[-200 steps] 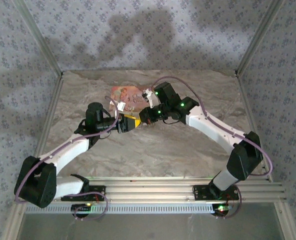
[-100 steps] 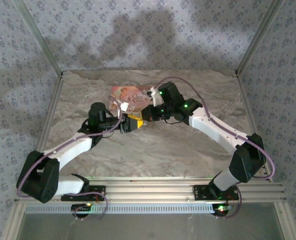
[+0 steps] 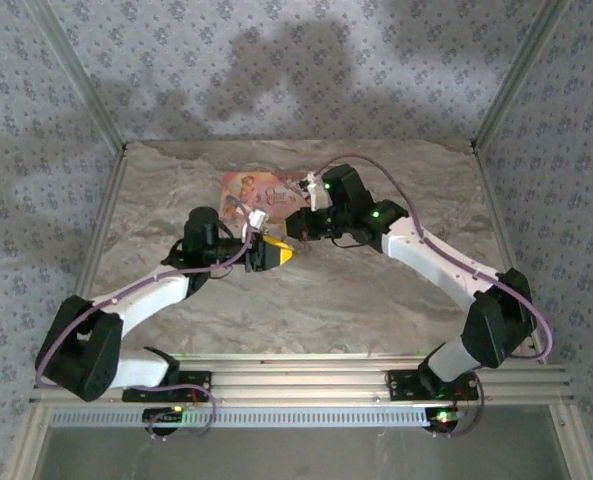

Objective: Unlock the padlock with the key

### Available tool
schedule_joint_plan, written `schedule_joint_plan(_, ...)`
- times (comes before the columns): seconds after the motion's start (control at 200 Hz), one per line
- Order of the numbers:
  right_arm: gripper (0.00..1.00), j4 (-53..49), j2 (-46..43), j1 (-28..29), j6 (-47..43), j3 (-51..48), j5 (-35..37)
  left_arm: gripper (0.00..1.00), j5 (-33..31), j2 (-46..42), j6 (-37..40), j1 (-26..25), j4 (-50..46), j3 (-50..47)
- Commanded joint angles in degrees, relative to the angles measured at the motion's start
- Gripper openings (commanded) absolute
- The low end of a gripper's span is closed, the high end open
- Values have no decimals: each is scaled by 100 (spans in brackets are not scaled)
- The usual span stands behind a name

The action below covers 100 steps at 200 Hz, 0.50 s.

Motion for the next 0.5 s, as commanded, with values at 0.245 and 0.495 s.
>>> schedule_joint_plan(0.245,0,39,-221,66,-46,37,-425,45,418,-299,-304,306,412,18)
schedule_joint_plan(0.495,0,27,-223,142,-54,47,-467,41,374,-179,-268,148,394,156)
